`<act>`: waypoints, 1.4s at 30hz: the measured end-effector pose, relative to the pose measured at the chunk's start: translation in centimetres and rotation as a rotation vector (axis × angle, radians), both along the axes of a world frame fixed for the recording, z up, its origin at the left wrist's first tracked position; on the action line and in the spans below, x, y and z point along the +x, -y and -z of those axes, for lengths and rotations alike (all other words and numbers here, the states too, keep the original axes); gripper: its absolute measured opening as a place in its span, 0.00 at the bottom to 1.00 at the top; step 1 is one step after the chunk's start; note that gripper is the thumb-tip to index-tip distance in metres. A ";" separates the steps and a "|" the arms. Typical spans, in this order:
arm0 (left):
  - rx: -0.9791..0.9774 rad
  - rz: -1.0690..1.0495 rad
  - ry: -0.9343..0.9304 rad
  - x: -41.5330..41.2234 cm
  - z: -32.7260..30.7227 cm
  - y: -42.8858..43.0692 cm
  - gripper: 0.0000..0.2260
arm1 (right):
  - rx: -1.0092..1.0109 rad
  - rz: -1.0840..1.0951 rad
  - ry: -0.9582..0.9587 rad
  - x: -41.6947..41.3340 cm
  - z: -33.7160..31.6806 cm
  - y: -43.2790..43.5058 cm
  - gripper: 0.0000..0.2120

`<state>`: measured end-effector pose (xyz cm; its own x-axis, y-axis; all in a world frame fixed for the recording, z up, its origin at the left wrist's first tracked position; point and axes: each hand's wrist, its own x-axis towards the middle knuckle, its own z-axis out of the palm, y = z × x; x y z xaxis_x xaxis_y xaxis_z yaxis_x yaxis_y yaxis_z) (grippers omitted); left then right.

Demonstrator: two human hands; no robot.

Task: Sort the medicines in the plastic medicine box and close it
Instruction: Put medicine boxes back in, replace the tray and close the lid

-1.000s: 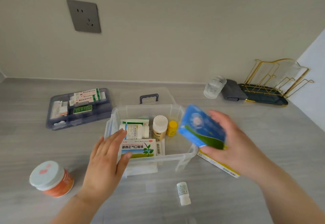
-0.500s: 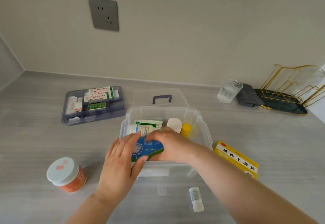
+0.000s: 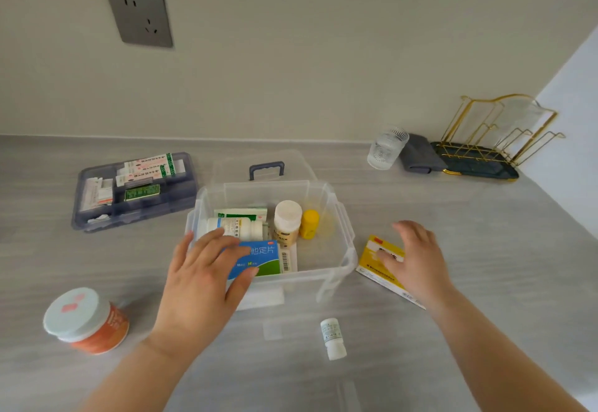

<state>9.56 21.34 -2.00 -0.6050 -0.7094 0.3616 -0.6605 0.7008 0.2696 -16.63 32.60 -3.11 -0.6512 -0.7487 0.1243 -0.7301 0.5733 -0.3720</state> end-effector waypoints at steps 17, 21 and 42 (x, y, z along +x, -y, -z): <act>0.057 0.039 0.111 -1.5 -0.3 -0.7 0.35 | 0.220 0.030 0.200 -4.0 2.4 -2.6 0.42; 0.069 0.042 0.066 -1.4 -0.5 -0.8 0.32 | 0.029 0.017 0.214 -3.0 -0.9 -3.3 0.43; 0.006 0.098 -0.241 1.3 0.4 2.7 0.34 | 0.322 -0.776 0.108 10.5 -2.9 11.1 0.38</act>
